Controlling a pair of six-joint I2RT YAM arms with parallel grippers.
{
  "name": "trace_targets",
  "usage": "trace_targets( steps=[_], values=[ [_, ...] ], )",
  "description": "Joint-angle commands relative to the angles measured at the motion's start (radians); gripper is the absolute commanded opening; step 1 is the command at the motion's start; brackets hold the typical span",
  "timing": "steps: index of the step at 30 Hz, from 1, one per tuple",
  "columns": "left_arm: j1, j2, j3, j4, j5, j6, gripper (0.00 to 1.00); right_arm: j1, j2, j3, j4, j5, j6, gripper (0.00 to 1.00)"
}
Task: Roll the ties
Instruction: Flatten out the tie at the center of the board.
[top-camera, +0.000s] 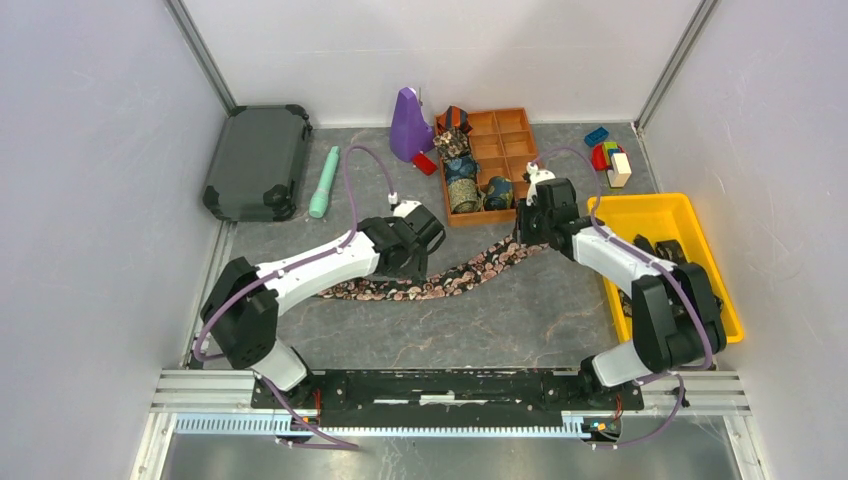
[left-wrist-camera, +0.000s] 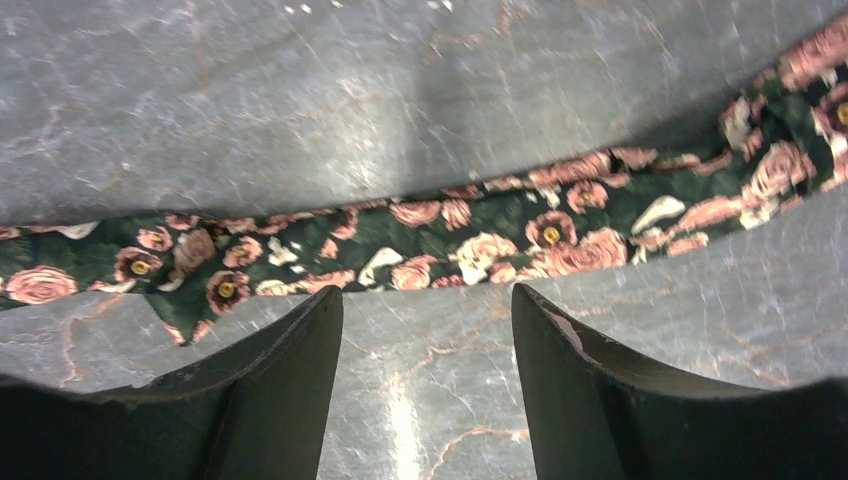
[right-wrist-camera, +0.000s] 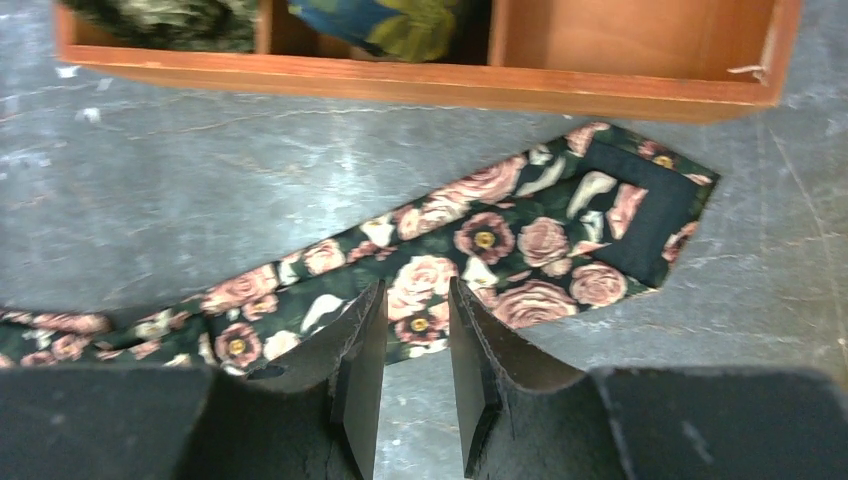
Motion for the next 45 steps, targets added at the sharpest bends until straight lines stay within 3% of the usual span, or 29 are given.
trace_targets(
  steps=[1,5,11,16,22,27,33,36,45],
  values=[
    [0.063,0.043,0.074,-0.009,-0.061,0.042,0.69,0.039,-0.039,-0.027,0.058,-0.08,0.056,0.35],
    [0.102,0.097,0.103,-0.014,-0.051,0.05,0.67,0.049,0.013,-0.028,0.113,-0.092,0.072,0.34],
    [0.13,0.078,0.003,-0.001,-0.05,0.021,0.66,0.005,0.143,-0.038,0.154,-0.073,0.05,0.31],
    [0.174,-0.059,-0.078,0.0,-0.076,0.015,0.67,-0.077,0.181,-0.084,0.166,-0.049,0.037,0.3],
    [0.341,-0.204,-0.203,0.06,-0.027,0.031,0.66,-0.175,0.219,-0.066,0.148,-0.066,0.012,0.29],
    [0.355,-0.293,-0.306,0.15,0.023,-0.009,0.65,-0.214,0.243,-0.052,0.147,-0.044,0.002,0.3],
    [0.358,-0.275,-0.374,0.3,0.06,0.004,0.61,-0.22,0.256,-0.05,0.15,-0.064,0.002,0.29],
    [0.367,-0.214,-0.361,0.292,0.044,-0.007,0.61,-0.222,0.255,-0.056,0.152,-0.064,0.001,0.29],
    [0.608,-0.237,-0.508,0.322,0.055,0.025,0.6,-0.225,0.272,-0.053,0.147,-0.072,0.0,0.28]
  ],
)
